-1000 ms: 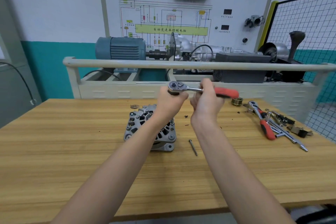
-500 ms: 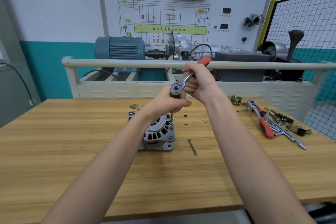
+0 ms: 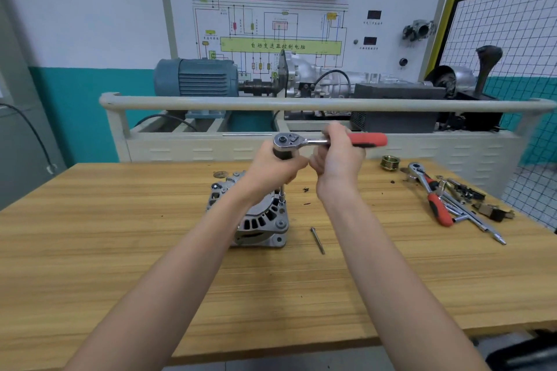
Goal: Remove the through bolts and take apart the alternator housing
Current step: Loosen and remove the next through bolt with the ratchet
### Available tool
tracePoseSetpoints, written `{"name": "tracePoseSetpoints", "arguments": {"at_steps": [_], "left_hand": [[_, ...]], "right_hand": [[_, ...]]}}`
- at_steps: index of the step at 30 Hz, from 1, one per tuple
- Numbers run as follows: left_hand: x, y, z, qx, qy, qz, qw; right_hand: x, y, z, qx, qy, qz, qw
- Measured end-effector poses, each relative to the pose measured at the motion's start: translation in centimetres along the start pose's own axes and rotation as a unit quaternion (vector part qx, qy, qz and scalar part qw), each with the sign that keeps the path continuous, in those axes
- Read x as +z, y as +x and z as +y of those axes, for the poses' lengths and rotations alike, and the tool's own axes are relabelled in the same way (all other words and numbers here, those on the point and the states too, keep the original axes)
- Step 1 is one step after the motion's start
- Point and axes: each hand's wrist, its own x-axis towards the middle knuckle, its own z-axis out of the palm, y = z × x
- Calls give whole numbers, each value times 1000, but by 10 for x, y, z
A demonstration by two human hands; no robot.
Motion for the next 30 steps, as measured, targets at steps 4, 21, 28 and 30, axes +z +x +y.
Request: {"name": "tracePoseSetpoints", "arguments": {"at_steps": [4,21,28,30], "left_hand": [[-10,-1,7,11,2,-121,993],[15,-2,-4,15,-71,70,995],[-7,4,8,-9,3,-128,992],[-2,6,7,-19,-38,-105,994]], "right_hand": [[12,29,-21,128,-114,-134,976],[-11,-9,8,-7,30,26,999],[12,37,-21,120,-116,-181,969],[16,41,-21,131,-117,-193,965]]}}
